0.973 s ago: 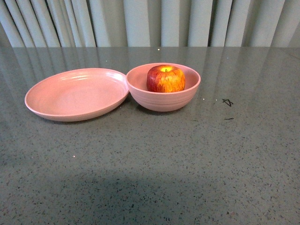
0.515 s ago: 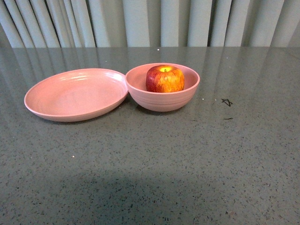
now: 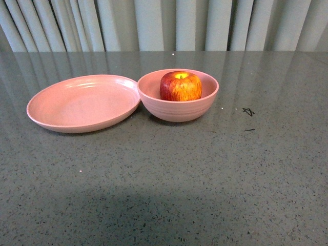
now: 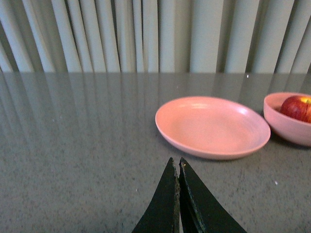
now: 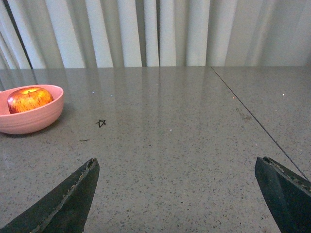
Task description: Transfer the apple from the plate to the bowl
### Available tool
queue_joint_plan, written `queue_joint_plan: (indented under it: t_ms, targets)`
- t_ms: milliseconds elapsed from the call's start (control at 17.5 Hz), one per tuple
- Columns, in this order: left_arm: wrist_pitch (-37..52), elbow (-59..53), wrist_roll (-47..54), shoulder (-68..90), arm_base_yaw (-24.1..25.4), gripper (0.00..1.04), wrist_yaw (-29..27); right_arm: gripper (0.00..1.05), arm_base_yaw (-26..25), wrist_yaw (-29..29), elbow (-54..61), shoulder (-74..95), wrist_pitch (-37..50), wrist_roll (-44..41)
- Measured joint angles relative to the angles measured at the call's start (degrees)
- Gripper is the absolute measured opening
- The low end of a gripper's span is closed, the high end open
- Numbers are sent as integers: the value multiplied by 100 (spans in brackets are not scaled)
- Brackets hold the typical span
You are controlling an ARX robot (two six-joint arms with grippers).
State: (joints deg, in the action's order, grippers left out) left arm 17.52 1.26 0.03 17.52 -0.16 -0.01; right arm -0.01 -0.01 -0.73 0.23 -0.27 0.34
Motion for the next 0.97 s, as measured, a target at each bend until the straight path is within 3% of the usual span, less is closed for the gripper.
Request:
queue_joint_plan:
  t_ms: [458,572,858,973]
  targets:
    - [-741,-44,-2,-745,0,1,0,98,0,2,0,0,0,0]
    - [-1834,-39,-2,-1556,0,1,2,98,0,2,-2,0,-2,0]
    - [-1770,-42,-2,-1703,0,1,-4,98,0,2,0,0,4,0]
    - [-1770,-42,-2,-1703,0,11,0,98,0,2,0,0,2,0]
